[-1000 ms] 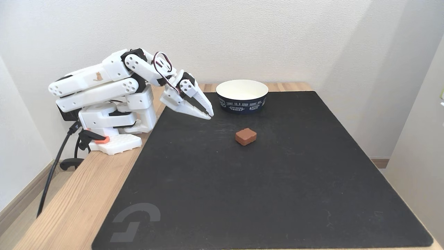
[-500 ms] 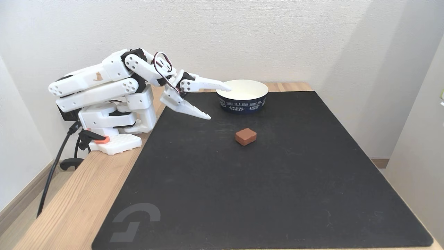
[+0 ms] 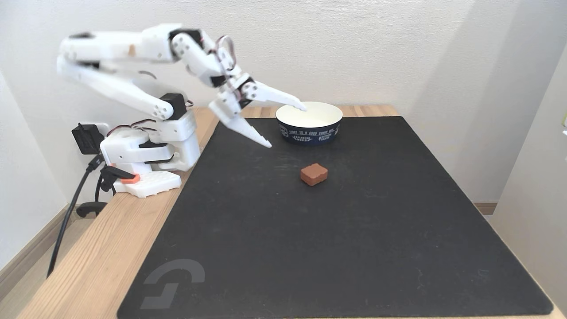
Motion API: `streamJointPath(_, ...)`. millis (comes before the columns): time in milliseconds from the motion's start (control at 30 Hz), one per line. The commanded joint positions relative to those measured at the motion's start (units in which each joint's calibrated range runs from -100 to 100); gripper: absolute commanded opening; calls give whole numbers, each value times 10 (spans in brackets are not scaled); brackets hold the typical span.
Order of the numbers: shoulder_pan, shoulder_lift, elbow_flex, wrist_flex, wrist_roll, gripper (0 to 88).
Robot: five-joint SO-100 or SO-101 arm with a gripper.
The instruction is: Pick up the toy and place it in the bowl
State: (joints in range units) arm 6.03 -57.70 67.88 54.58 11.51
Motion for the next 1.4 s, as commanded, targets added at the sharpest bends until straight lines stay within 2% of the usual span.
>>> streamJointPath(0, 35, 156, -148, 6, 80, 394)
streamJointPath(100, 52, 232, -214, 6, 121, 394)
streamJointPath(133, 63, 291, -260, 7, 149, 394)
streamJointPath(267, 83, 393, -344, 9, 177, 394)
streamJointPath(367, 82, 483, -399, 50, 200, 394)
streamJointPath(600, 84, 614, -471, 60, 185, 394)
streamJointPath(767, 69, 651, -506, 57, 164, 394)
streamJointPath(1067, 23, 669, -509, 27, 152, 394)
streamJointPath(1367, 14, 724, -534, 14, 147, 393)
